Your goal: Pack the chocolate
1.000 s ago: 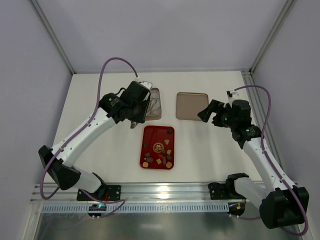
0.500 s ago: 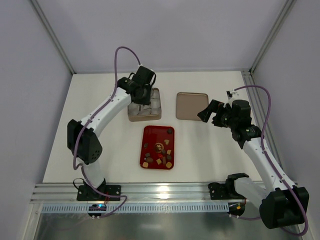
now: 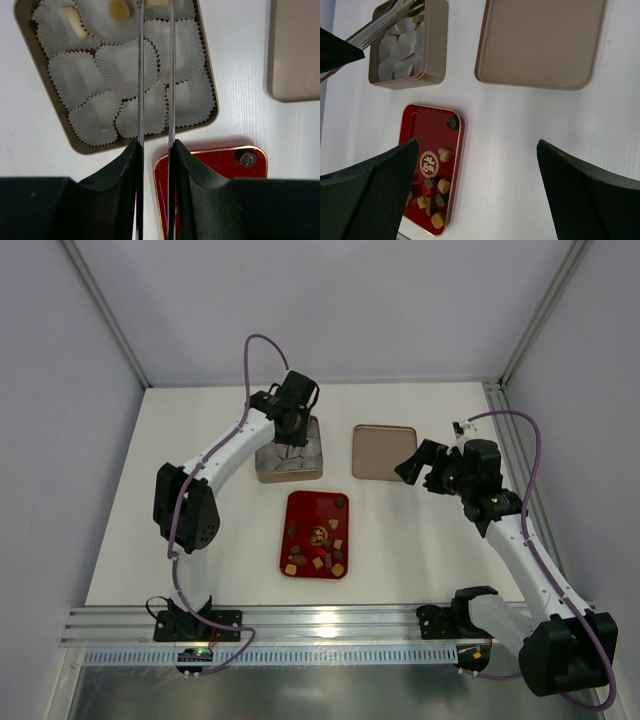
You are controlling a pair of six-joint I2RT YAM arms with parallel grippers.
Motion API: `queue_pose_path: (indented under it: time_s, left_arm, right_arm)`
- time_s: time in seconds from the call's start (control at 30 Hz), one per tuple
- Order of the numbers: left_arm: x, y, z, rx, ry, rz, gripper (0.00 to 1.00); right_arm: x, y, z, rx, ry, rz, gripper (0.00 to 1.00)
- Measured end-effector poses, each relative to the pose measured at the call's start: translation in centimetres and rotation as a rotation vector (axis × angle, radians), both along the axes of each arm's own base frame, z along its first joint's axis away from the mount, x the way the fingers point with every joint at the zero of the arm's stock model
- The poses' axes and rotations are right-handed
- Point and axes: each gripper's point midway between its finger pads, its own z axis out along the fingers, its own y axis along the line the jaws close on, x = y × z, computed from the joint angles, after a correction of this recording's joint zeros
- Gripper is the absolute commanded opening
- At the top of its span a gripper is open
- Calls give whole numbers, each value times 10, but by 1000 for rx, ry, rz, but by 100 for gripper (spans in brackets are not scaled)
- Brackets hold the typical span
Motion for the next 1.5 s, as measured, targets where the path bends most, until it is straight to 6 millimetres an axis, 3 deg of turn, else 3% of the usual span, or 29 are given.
queue_pose_path:
  time_s: [0.33,0.67,0.77,0.9,1.07,1.17,1.5]
  left_arm:
    - [4,0,-5,3,3,-14,42]
    - [4,-2,-3,-9,2,-24,42]
    - [2,-3,4,-22,-9,-27,42]
    - [-6,0,32,-63,-52,-36,42]
    - [-36,10,67,-125,-95,-57,41]
    - [-65,19,77,-149,-95,-80,41]
    - [-174,45,58,-139,32,-187,41]
  right_arm:
    - [0,0,-1,0,3,0,100]
    - [0,0,-1,0,3,1,100]
    - [0,1,-1,2,3,4,100]
    - [0,2,0,3,3,8,100]
    - [-1,2,0,5,3,10,100]
    - [-1,2,0,5,3,11,100]
    - [-1,4,-1,5,5,17,100]
